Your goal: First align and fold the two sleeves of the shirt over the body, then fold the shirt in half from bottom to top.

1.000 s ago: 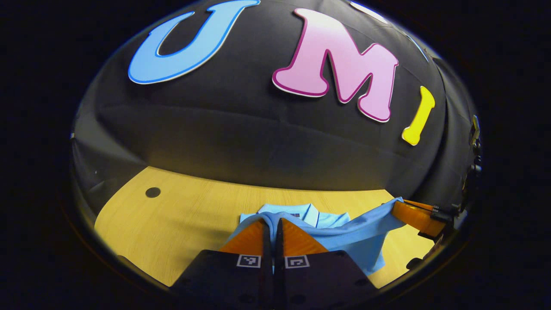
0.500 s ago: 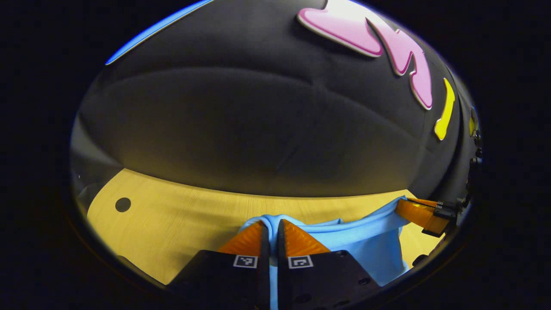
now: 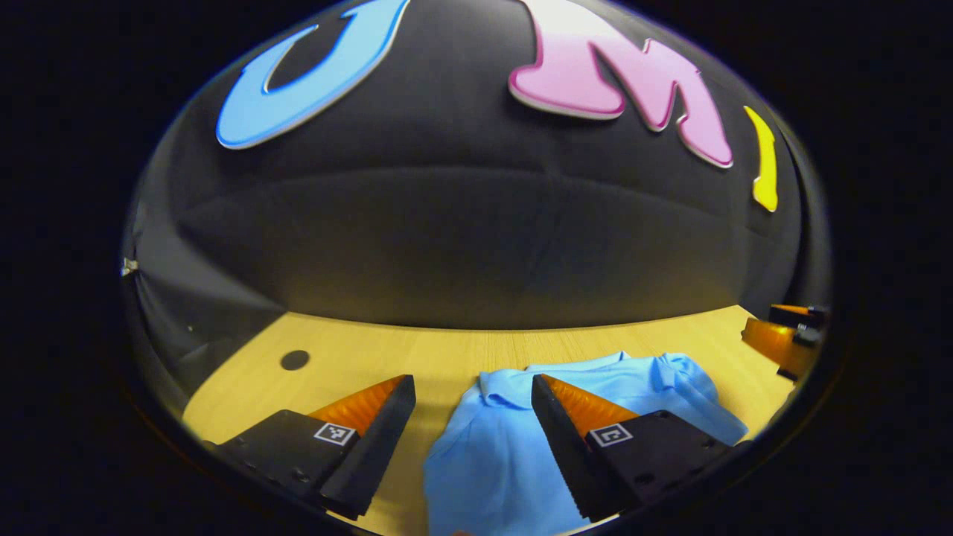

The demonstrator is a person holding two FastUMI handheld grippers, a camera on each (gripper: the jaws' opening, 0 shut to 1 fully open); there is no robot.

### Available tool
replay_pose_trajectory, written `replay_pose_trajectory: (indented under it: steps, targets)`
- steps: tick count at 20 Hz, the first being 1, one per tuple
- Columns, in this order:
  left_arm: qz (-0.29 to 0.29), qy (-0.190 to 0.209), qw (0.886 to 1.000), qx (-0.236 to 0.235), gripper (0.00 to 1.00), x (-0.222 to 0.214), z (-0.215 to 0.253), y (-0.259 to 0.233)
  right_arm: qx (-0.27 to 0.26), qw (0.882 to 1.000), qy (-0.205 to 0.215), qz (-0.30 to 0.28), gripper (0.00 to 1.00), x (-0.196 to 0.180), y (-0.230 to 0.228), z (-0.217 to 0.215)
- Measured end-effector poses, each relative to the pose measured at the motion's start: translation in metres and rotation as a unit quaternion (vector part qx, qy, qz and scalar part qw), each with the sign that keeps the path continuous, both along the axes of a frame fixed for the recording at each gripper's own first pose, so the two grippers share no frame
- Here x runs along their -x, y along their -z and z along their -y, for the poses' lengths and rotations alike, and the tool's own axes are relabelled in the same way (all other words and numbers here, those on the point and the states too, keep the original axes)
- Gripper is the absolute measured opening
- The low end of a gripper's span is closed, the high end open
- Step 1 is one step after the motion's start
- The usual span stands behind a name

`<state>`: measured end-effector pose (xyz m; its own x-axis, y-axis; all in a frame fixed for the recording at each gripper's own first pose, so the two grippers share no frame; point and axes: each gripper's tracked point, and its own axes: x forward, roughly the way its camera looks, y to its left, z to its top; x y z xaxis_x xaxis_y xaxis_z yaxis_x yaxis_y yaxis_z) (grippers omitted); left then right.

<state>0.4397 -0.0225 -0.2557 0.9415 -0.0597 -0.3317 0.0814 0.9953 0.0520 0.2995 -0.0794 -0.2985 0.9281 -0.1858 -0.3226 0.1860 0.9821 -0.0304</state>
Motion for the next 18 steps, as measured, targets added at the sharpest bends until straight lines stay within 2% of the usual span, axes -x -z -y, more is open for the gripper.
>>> replay_pose_trajectory:
  steps: [3,7,9,10,13,15,18]
  targets:
    - [0.016,0.019,1.0,-0.019,0.98,0.074,-0.001,-0.032,0.029,0.999,0.029,0.024,1.0,0.073,-0.046,0.006]
    - [0.042,0.046,0.998,0.009,0.98,0.188,0.005,-0.096,0.081,0.995,0.024,0.061,0.99,0.171,-0.121,-0.007]
    - [0.055,0.058,0.996,0.027,0.98,0.236,0.009,-0.125,0.069,0.996,0.016,0.053,0.99,0.209,-0.146,-0.023]
    - [0.049,0.074,0.995,0.035,0.98,0.265,0.015,-0.137,0.055,0.997,-0.003,0.049,1.0,0.226,-0.159,-0.04]
    - [0.06,0.077,0.993,0.073,0.98,0.344,0.007,-0.183,0.051,0.997,-0.031,0.049,0.98,0.272,-0.205,-0.069]
    - [0.088,0.066,0.991,0.082,0.98,0.383,-0.008,-0.21,0.052,0.995,-0.032,0.08,0.97,0.3,-0.253,-0.084]
    - [0.123,0.04,0.988,0.088,0.98,0.433,-0.026,-0.234,0.026,0.992,-0.033,0.119,0.97,0.336,-0.302,-0.102]
